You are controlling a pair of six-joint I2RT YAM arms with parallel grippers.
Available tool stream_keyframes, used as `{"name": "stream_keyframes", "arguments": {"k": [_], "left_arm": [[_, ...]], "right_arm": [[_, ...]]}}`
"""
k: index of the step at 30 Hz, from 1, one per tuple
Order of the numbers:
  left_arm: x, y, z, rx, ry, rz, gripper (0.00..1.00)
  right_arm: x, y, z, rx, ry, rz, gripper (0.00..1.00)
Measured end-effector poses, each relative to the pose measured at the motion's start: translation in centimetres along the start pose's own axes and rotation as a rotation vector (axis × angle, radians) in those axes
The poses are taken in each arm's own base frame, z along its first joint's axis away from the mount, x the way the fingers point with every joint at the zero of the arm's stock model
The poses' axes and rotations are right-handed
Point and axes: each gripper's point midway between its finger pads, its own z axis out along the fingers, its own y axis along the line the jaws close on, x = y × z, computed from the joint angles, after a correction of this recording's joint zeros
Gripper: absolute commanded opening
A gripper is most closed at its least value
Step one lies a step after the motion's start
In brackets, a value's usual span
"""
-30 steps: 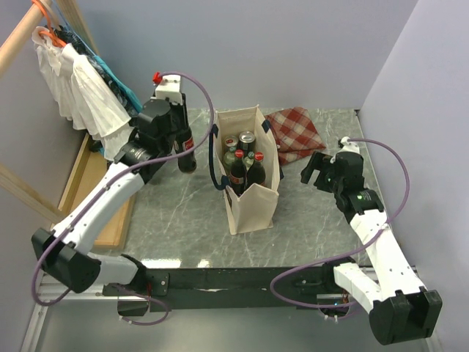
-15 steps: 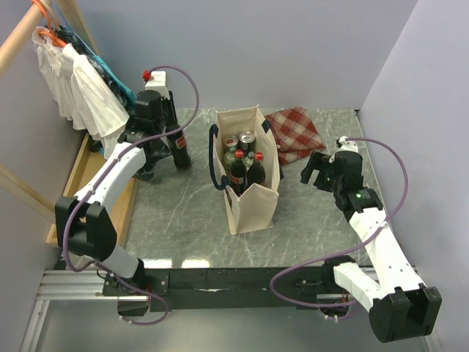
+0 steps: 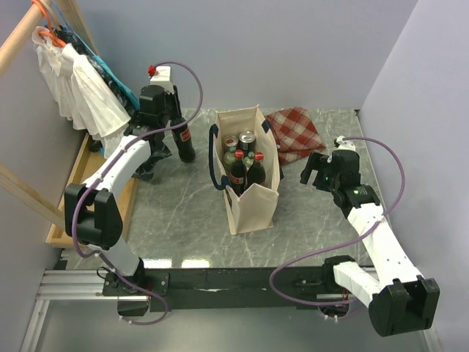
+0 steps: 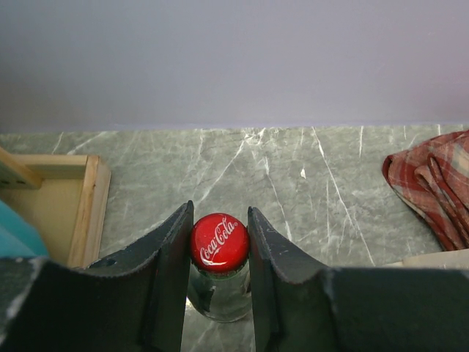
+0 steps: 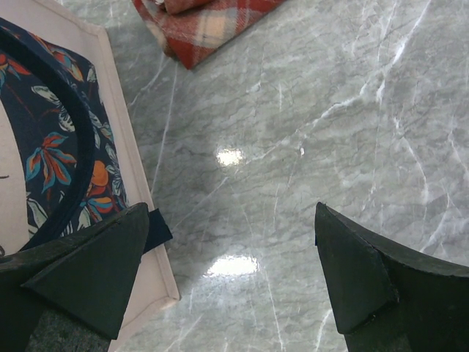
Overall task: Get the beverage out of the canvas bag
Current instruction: Place the drink at the center of the board.
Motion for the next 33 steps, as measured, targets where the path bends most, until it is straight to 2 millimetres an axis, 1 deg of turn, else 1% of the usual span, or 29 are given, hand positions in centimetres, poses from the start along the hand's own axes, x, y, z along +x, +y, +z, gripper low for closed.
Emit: {"name": "stream_keyframes", "arguments": {"k": [10, 18, 20, 22, 25, 27, 28, 30, 33], "left_arm": [[-0.07, -0.05, 0.42, 0.020, -0.011, 0.088, 0.01], [-0.15, -0.11, 0.50, 0.028, -0.016, 0.107, 0.01], [-0.15, -0.13, 0.50, 0.028, -0.016, 0.106, 0.03], [-0.14, -0.13, 0.50, 0.028, -0.016, 0.106, 0.12], [-0.09, -0.13, 0.53, 0.028, -0.018, 0.103, 0.13], [-0.01, -0.08, 0.57, 0.026, -0.023, 0.101, 0.18], [0.00, -0.04, 0.52, 0.024, -0.029, 0.098, 0.18], [0.05, 0.12, 0.26, 0.017, -0.037, 0.090, 0.21], [0.11, 0.40, -0.22, 0.004, -0.044, 0.077, 0.22]], "right_arm": [[0.01, -0.01, 0.00, 0.000, 0.000, 0.000, 1.00], [0.00, 0.00, 0.00, 0.000, 0.000, 0.001, 1.00], [0.00, 0.00, 0.00, 0.000, 0.000, 0.001, 1.00], [0.00, 0.01, 0.00, 0.000, 0.000, 0.002, 1.00], [0.00, 0.00, -0.01, 0.000, 0.000, 0.002, 1.00], [0.00, 0.01, -0.02, 0.000, 0.000, 0.002, 1.00], [-0.02, 0.01, -0.03, 0.000, -0.001, 0.002, 1.00], [-0.06, 0.04, -0.09, -0.002, -0.003, 0.004, 1.00], [-0.17, 0.07, -0.21, -0.003, -0.009, 0.006, 1.00]]}}
